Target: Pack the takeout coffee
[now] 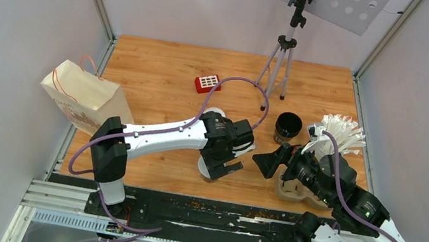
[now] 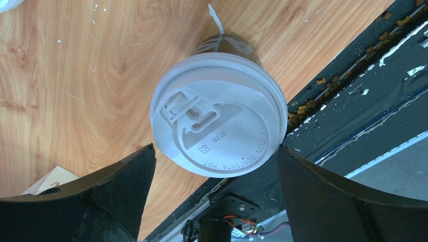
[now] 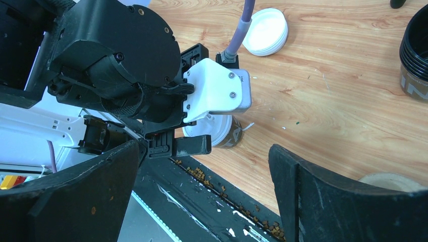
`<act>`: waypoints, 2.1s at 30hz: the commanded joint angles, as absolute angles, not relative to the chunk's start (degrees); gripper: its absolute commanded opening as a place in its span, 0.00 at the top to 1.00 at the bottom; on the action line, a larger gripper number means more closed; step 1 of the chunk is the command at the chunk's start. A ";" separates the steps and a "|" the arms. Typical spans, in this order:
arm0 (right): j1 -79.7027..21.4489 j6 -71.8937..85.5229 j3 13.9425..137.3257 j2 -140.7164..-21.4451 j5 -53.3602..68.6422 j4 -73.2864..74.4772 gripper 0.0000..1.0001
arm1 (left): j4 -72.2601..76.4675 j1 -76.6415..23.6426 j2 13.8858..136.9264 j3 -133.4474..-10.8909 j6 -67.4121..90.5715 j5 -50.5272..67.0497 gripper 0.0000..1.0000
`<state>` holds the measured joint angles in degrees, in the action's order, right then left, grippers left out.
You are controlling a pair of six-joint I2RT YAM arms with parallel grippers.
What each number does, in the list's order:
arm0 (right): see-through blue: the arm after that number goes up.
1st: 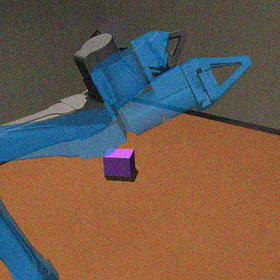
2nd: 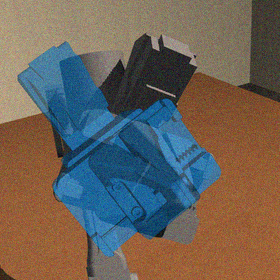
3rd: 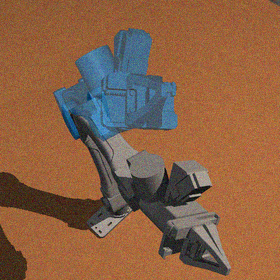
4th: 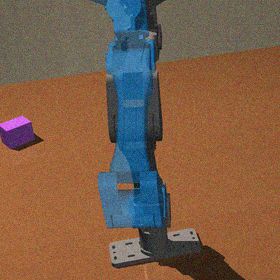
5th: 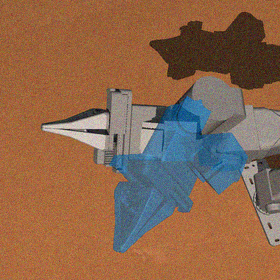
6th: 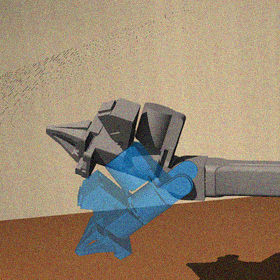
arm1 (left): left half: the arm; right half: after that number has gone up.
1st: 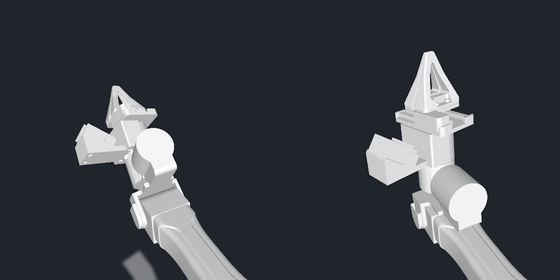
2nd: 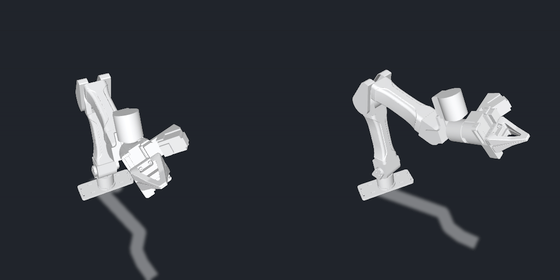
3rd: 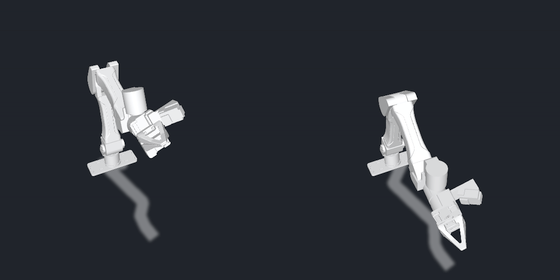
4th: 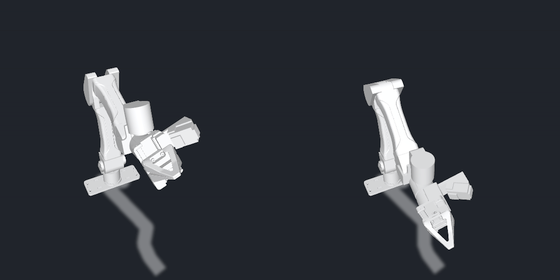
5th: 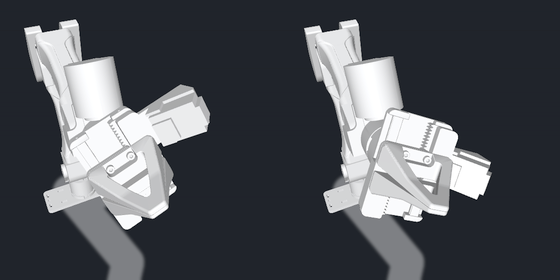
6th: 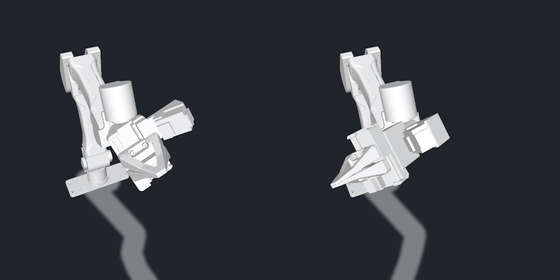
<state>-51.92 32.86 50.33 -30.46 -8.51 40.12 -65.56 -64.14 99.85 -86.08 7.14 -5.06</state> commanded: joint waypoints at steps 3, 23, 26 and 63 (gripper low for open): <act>-51.77 32.37 50.13 -29.89 -8.27 38.98 0.00 | -64.57 -64.14 97.10 -88.69 6.08 -5.26 0.00; -51.69 27.98 46.72 -42.48 -1.87 31.87 0.07 | -37.70 -52.97 66.92 -66.44 20.31 -11.98 0.00; -51.25 26.63 46.25 -48.36 1.17 28.71 0.12 | -37.42 -51.43 65.04 -62.30 23.60 -9.59 0.01; -44.16 22.98 47.47 -71.42 18.56 19.65 0.51 | -14.03 -46.41 57.23 -35.75 35.70 8.09 0.39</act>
